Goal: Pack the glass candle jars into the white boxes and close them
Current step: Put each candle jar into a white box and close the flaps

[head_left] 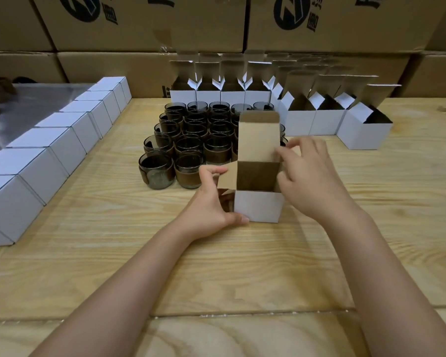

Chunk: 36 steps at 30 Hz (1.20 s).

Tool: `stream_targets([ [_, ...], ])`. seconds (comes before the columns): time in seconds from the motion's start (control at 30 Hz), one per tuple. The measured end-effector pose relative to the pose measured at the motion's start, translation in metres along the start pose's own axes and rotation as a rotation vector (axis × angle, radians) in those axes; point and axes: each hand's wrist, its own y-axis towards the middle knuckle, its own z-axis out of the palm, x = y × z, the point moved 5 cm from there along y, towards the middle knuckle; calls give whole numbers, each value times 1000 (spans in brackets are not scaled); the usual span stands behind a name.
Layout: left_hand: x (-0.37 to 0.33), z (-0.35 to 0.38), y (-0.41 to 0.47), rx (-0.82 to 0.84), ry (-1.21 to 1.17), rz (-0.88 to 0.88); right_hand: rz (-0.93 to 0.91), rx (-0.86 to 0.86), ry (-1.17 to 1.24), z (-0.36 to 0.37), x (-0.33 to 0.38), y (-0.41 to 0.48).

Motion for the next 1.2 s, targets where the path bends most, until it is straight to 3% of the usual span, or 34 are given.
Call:
stream_targets([
  [0.07, 1, 0, 1, -6, -6, 0, -63, -187, -24, -20, 27, -1],
  [0.13, 2, 0, 1, -14, 1, 6, -163, -227, 200, -28, 61, 5],
  [0.2, 4, -1, 2, -19, 49, 12, -285, -32, 284, -18, 95, 24],
  [0.33, 5, -3, 3, -23, 70, -8, -440, 379, -3, 21, 125, 70],
  [0.43, 3, -3, 2, -26, 56, 20, -518, 570, -197, 41, 125, 93],
  [0.5, 3, -3, 2, -25, 65, 29, -537, 648, -200, 48, 125, 102],
  [0.8, 5, -2, 3, -41, 96, 47, -369, 539, 39, 65, 128, 106],
  [0.97, 3, -3, 3, -49, 114, 56, -346, 589, 99, 60, 127, 106],
  [1.2, 0, -2, 0, 26, -8, 9, -284, 578, 391, 2, 112, 116],
])
